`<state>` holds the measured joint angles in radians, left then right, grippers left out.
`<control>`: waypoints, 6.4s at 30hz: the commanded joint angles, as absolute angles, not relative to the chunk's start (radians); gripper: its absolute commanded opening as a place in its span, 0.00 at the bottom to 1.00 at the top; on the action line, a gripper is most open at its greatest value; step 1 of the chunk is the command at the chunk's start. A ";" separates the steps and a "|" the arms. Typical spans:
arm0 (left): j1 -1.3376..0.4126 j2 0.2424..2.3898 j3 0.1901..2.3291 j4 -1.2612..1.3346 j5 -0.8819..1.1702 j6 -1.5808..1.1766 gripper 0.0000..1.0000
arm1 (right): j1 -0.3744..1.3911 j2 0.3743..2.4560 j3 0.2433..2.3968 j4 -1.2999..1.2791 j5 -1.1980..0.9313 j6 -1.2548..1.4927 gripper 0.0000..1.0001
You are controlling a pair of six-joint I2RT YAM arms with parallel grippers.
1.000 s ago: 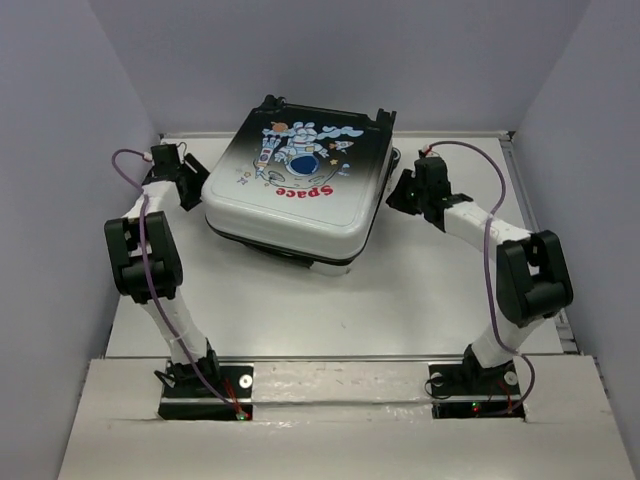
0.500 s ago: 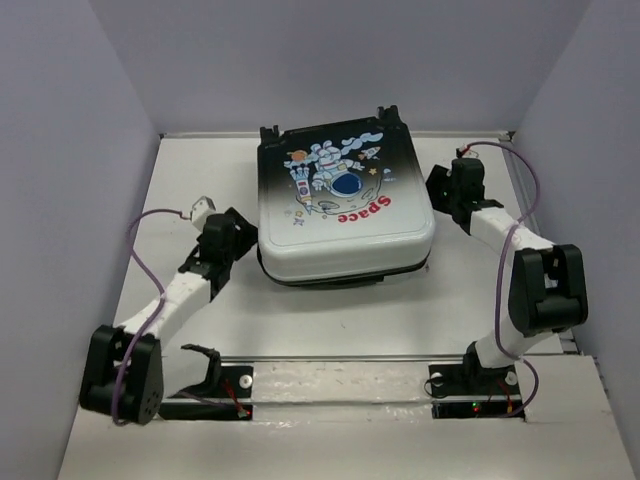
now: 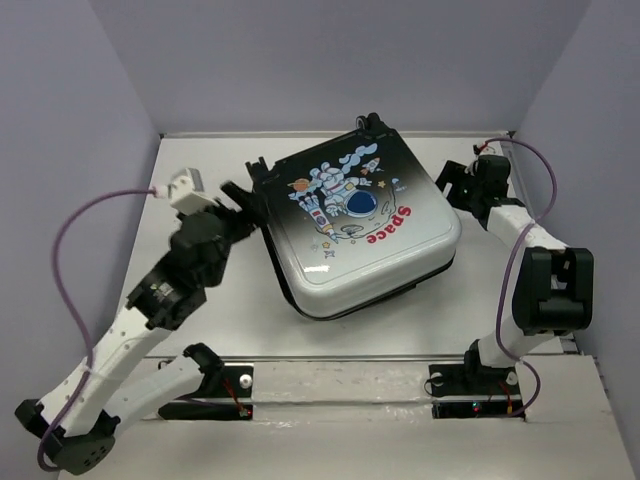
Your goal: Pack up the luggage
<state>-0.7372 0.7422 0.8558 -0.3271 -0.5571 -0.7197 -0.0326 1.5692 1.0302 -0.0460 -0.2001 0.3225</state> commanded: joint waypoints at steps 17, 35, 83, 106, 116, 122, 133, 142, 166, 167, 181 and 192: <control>-0.075 1.620 1.575 -0.147 0.253 -0.571 0.99 | -0.032 1.565 1.080 -0.127 -0.396 0.262 0.89; -0.074 1.911 1.554 -0.011 0.453 -0.681 0.99 | -0.032 1.586 1.063 -0.083 -0.431 0.265 0.89; -0.051 1.571 1.628 0.074 0.416 -0.913 0.06 | -0.032 1.557 1.051 -0.103 -0.459 0.333 0.97; 0.002 1.073 1.212 -0.026 0.178 -0.562 0.83 | -0.023 1.250 0.925 -0.126 -0.319 0.370 0.64; -0.106 0.566 0.498 -0.198 0.138 -0.684 0.60 | 0.015 0.991 0.734 -0.229 -0.308 0.400 0.08; -0.114 0.595 0.416 -0.137 0.137 -0.782 0.58 | 0.112 0.991 0.594 -0.163 -0.304 0.455 0.07; -0.149 0.951 0.426 0.254 0.238 -0.842 0.52 | 0.357 1.386 0.767 0.199 -0.354 0.546 0.07; -0.105 0.896 0.589 0.139 0.118 -0.790 0.52 | 0.357 1.482 0.959 0.072 -0.250 0.425 0.35; -0.136 0.586 1.017 -0.221 0.423 -0.626 0.16 | 0.285 0.666 0.413 -0.137 -0.394 0.457 0.18; -0.196 0.604 1.034 -0.204 0.434 -0.629 0.15 | 0.285 0.667 0.414 -0.135 -0.408 0.450 0.21; -1.337 0.947 0.883 -0.011 -0.433 -0.650 0.17 | 0.285 0.772 0.302 0.213 -0.512 0.399 0.58; -1.381 0.844 0.443 0.057 -0.571 -0.956 0.28 | 0.285 0.988 0.325 0.471 -0.577 0.252 0.62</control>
